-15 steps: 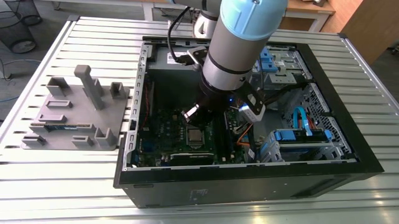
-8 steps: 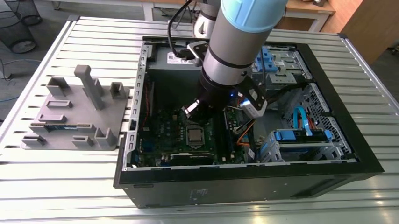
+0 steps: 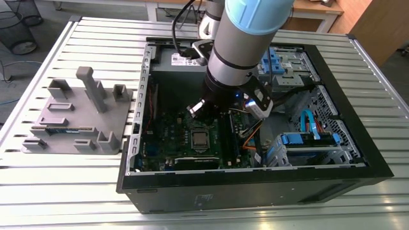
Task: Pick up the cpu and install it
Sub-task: 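Install the first cpu locking lever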
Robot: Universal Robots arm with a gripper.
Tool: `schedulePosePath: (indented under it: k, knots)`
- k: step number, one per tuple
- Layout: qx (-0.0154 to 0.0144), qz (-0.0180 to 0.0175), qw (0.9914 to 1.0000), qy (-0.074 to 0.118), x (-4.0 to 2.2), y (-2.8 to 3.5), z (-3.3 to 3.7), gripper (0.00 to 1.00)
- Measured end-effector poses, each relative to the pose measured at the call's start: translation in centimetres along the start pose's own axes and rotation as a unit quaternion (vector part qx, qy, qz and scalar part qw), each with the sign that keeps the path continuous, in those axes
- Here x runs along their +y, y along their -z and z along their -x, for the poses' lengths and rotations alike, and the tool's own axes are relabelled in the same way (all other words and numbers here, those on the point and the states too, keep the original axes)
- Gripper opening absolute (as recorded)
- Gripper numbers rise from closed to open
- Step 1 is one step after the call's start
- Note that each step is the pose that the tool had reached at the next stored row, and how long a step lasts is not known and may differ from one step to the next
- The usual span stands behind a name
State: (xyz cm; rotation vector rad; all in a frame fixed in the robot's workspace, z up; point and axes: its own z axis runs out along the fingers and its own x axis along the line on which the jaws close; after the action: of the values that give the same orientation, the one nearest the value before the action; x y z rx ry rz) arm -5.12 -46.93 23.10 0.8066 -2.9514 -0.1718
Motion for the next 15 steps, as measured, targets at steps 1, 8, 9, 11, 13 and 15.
schedulePosePath:
  k: [1,8,9,11,13,15]
  knots:
    - [-0.0002,0.0002,1.0,-0.001,0.03,-0.04,0.04,0.11]
    - [-0.0015,0.001,0.99995,-0.01,-0.13,-0.21,0.29,0.11]
    - [-0.002,0.0017,0.99995,-0.009,-0.13,-0.22,0.29,0.11]
    - [-0.0022,0.0019,0.99995,-0.009,-0.16,-0.36,0.31,0.11]
    - [-0.0018,0.0016,0.99995,-0.009,-0.21,-0.55,0.36,0.11]
    - [-0.0016,0.0011,0.99995,-0.01,-0.25,-0.84,0.38,0.11]
